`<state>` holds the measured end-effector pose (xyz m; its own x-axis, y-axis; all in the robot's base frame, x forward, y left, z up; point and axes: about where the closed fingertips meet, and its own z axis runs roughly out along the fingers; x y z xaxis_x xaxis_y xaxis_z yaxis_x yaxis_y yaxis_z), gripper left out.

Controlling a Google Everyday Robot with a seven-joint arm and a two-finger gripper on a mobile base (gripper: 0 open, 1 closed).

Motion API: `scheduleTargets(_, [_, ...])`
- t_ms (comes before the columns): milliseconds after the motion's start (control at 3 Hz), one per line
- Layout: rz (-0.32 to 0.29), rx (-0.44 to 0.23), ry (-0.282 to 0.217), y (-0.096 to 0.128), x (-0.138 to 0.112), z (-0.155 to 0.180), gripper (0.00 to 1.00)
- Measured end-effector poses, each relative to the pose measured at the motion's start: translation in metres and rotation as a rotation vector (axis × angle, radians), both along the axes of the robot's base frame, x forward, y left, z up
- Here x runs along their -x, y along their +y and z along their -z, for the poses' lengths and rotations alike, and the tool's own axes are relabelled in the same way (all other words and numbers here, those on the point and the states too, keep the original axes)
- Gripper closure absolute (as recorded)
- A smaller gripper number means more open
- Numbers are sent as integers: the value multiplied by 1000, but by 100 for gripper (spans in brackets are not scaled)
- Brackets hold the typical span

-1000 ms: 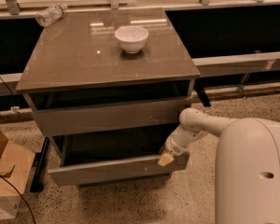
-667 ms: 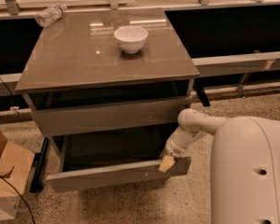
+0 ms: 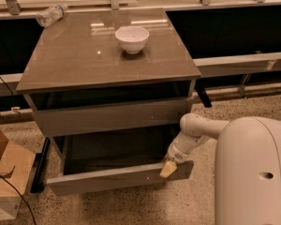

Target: Open middle drawer

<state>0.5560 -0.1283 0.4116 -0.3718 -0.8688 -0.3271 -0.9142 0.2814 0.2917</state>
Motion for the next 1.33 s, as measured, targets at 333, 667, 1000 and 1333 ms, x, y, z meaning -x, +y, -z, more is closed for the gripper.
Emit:
scheduleTargets(333, [0, 0, 0, 0, 0, 0, 0])
scheduleTargets(667, [-16, 21, 7, 4, 3, 2, 0])
scheduleTargets(1000, [-8, 45, 43, 4, 19, 7, 0])
scheduleTargets(1333, [12, 40, 77, 3, 46, 4, 17])
